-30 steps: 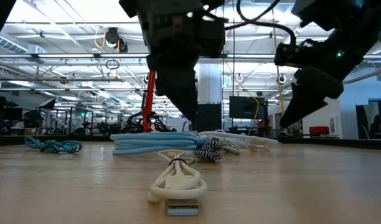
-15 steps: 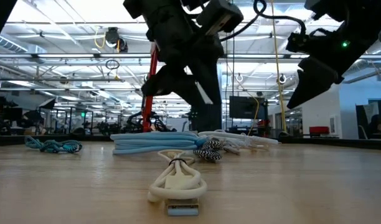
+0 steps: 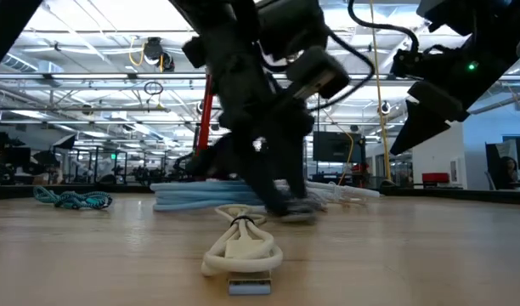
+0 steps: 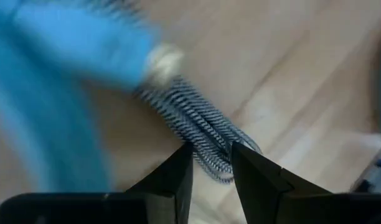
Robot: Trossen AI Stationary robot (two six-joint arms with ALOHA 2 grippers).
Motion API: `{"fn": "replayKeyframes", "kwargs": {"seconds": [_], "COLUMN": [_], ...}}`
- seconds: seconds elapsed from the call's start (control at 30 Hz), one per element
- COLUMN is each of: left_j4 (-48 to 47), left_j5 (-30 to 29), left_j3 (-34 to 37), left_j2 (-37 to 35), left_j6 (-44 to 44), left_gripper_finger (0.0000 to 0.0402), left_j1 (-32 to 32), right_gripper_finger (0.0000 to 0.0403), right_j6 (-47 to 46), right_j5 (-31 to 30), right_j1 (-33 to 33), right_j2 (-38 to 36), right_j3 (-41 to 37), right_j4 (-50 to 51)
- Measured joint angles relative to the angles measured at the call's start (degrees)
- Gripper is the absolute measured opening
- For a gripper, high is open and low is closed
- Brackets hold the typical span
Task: Pick & Place USB Port
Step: Put the white black charger cable into the transparent bin
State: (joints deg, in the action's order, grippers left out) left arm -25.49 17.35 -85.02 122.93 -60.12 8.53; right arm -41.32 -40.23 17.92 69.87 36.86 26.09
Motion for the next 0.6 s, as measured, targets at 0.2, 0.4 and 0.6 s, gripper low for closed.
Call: {"fn": "replayKeyframes", "kwargs": {"seconds": [0.2,0.4,0.6], "left_j4": [2.4,2.8,1.7], "left_j5": [1.8,2.0,-1.5], "left_j3": [0.0,-0.5,-1.3], "left_j2": [1.3,1.1,1.1], "left_j6": [0.6,-0.2,-0.2], "left_gripper_finger": [0.0115,0.0115,0.0104], "left_j1": [-0.8,-1.8,-2.4], "right_gripper_finger": [0.0128,0.0128,0.0128], "right_j6": [1.0,1.5,1.5], "right_j5": [-0.2,-0.1,0.0], "right_j1": [0.9,1.0,1.2], "right_j2": [0.0,0.0,0.0], "right_j3": [0.0,0.0,0.0], "right_j4": [-1.6,-1.9,-1.9]}}
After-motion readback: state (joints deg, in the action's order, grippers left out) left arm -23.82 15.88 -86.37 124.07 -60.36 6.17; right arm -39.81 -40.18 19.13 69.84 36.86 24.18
